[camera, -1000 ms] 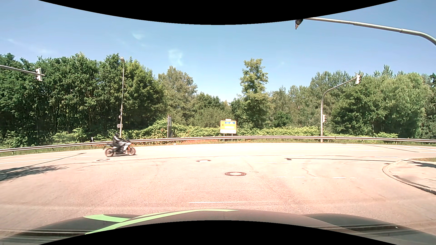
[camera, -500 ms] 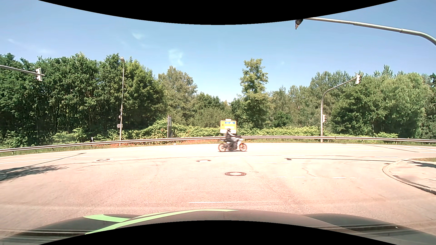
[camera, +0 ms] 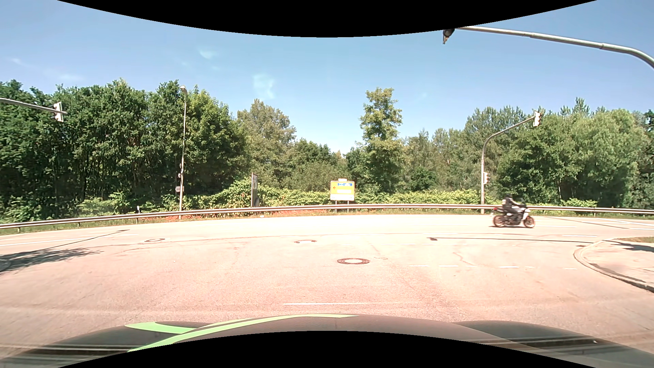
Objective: Follow the waypoints while adhering to traffic rules and regulations
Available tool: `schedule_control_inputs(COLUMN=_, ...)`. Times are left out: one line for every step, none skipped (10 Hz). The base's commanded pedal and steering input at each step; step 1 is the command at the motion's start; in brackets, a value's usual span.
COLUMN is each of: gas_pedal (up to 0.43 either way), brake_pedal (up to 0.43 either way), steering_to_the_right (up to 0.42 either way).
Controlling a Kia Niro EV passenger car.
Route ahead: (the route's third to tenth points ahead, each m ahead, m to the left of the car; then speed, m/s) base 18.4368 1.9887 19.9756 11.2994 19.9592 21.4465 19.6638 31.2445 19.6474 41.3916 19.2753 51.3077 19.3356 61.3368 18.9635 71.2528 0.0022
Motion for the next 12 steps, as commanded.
schedule_control_inputs(gas_pedal=0.000, brake_pedal=0.354, steering_to_the_right=-0.024)
schedule_control_inputs(gas_pedal=0.000, brake_pedal=0.354, steering_to_the_right=-0.024)
schedule_control_inputs(gas_pedal=0.000, brake_pedal=0.360, steering_to_the_right=-0.024)
schedule_control_inputs(gas_pedal=0.000, brake_pedal=0.354, steering_to_the_right=-0.024)
schedule_control_inputs(gas_pedal=0.000, brake_pedal=0.354, steering_to_the_right=-0.024)
schedule_control_inputs(gas_pedal=0.000, brake_pedal=0.360, steering_to_the_right=-0.024)
schedule_control_inputs(gas_pedal=0.000, brake_pedal=0.360, steering_to_the_right=-0.024)
schedule_control_inputs(gas_pedal=0.000, brake_pedal=0.360, steering_to_the_right=-0.024)
schedule_control_inputs(gas_pedal=0.000, brake_pedal=0.360, steering_to_the_right=-0.024)
schedule_control_inputs(gas_pedal=0.000, brake_pedal=0.360, steering_to_the_right=-0.024)
schedule_control_inputs(gas_pedal=0.000, brake_pedal=0.360, steering_to_the_right=-0.024)
schedule_control_inputs(gas_pedal=0.000, brake_pedal=0.360, steering_to_the_right=-0.024)
